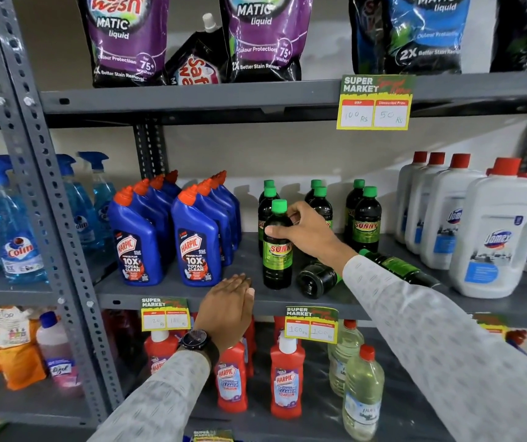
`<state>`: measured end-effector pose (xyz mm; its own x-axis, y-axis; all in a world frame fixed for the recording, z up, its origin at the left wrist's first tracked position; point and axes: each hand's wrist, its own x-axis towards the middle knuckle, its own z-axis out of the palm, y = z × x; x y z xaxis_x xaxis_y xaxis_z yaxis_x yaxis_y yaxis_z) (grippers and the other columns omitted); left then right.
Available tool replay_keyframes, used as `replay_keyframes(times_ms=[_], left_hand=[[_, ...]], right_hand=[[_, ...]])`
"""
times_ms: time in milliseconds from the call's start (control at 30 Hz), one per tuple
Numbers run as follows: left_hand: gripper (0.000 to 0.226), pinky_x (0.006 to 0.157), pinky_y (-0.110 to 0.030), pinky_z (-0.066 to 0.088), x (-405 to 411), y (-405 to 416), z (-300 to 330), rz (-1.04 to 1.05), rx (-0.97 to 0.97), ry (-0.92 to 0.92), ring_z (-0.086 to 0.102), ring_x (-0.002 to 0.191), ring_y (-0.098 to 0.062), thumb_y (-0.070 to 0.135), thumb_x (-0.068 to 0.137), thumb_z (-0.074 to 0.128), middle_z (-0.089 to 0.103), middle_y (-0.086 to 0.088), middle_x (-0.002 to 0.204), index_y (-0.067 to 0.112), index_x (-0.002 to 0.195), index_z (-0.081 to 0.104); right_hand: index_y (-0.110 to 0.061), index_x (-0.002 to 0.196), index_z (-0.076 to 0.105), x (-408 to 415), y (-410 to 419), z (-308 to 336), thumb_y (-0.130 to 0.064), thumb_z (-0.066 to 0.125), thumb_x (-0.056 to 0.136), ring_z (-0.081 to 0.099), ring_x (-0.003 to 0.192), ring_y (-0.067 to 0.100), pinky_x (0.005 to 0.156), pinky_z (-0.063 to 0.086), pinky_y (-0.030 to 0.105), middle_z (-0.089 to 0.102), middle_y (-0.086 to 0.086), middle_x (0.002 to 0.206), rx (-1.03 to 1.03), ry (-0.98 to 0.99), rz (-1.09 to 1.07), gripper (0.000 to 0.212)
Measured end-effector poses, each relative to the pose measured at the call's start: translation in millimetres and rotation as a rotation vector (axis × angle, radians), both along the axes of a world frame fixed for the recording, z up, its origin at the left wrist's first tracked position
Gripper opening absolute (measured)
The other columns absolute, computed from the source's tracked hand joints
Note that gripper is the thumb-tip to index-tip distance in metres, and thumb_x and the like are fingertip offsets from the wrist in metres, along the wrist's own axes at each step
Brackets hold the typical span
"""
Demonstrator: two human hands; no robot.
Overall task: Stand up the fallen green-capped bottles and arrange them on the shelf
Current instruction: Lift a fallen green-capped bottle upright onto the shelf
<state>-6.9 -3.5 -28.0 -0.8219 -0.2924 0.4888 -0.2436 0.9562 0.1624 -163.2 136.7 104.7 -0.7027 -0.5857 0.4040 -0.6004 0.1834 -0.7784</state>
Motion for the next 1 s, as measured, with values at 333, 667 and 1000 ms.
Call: replay_keyframes(times_ms=[333, 667, 1000], left_hand=[[0.063, 0.117, -0.025, 0.017, 0.7, 1.7, 0.5, -0.009, 0.001, 0.012, 0.039, 0.142, -0.016, 0.043, 0.102, 0.016, 0.048, -0.006, 0.152, 0.011, 0.145, 0.048], [0.062, 0.117, -0.025, 0.018, 0.6, 0.3, -0.3, 0.004, -0.003, -0.004, 0.040, 0.141, -0.014, 0.044, 0.102, 0.015, 0.048, -0.005, 0.152, 0.013, 0.145, 0.047], [0.055, 0.122, -0.039, 0.016, -19.5, 11.0, 12.3, 0.034, 0.015, -0.122, 0.033, 0.145, -0.020, 0.036, 0.104, 0.021, 0.042, -0.009, 0.156, 0.010, 0.147, 0.042]], right_hand=[[-0.014, 0.132, 0.062, 2.4, -0.3, -3.3, -0.039, 0.087, 0.079, 0.065, 0.108, 0.018, 0.087, 0.050, 0.031, 0.068, -0.001, 0.118, 0.021, 0.037, -0.033, 0.065], [-0.015, 0.139, 0.055, 7.4, 9.3, 0.1, -0.058, 0.076, 0.083, 0.060, 0.111, 0.016, 0.088, 0.046, 0.029, 0.062, -0.004, 0.121, 0.053, 0.070, -0.045, 0.074], [-0.009, 0.102, 0.063, -23.7, 64.0, 12.3, -0.039, 0.070, 0.090, 0.067, 0.072, 0.027, 0.083, 0.061, 0.046, 0.066, 0.008, 0.089, 0.655, 0.042, -0.405, 0.033]])
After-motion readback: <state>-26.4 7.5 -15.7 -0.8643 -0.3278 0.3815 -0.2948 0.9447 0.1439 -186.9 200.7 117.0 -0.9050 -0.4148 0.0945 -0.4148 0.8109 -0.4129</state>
